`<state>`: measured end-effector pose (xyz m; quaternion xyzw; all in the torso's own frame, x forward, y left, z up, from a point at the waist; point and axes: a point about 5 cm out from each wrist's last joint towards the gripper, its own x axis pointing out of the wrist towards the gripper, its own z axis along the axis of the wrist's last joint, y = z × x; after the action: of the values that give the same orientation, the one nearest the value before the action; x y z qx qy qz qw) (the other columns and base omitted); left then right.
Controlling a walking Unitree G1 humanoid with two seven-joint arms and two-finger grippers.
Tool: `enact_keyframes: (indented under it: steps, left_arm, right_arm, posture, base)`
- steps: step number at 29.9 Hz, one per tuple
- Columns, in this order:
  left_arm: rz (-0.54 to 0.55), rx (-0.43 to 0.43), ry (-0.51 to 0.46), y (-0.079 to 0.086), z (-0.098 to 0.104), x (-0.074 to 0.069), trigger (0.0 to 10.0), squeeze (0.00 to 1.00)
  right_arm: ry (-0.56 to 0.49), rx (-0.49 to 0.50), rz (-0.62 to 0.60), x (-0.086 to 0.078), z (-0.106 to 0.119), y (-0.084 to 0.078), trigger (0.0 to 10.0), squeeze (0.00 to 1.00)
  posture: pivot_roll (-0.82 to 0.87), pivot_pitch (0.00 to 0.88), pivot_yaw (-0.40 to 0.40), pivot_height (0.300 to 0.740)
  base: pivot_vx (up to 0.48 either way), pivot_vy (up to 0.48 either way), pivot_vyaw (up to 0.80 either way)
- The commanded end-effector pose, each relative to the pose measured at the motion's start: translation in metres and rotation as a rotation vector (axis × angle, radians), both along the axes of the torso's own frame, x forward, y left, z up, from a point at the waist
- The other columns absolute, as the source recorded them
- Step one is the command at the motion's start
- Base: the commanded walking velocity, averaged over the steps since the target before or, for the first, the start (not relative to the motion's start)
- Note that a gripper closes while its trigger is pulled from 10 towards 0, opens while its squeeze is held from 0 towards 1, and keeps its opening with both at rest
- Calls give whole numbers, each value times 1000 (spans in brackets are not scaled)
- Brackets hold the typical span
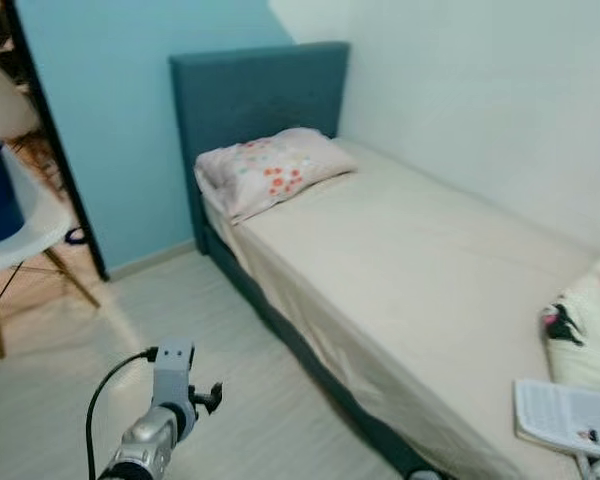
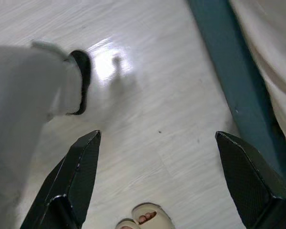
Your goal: Clean up the room
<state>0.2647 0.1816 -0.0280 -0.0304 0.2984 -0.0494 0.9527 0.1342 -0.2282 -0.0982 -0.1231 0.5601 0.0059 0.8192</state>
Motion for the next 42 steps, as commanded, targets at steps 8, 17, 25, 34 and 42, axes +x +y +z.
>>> enact_keyframes:
  steps: [8,17,25,34,42]
  left_arm:
    - [94,33,188,20,-34,-49,10000,0]
    - [104,19,179,19,-35,-52,10000,0]
    - [118,23,123,18,-26,-37,10000,0]
    - [99,10,66,12,-16,-22,10000,0]
    - [85,-3,40,7,-12,-16,10000,0]
  right_arm:
    - [-1,2,-32,-7,-1,-5,10000,0]
    - [-10,-1,-35,-4,0,-5,10000,0]
    - [-31,-2,-49,0,2,-7,10000,0]
    - [-54,-7,-60,3,3,-9,10000,0]
    - [-54,-9,-61,3,4,-10,10000,0]
  posture:
    - [-62,0,-54,735]
    - [-60,0,-58,735]
    - [-65,0,-57,735]
    - [-63,0,-58,735]
    - [-66,0,-57,735]
  base:
    - [0,0,-750]
    - [0,0,-750]
    - [0,0,-751]
    - [0,-267,-336]
    - [0,-480,0]
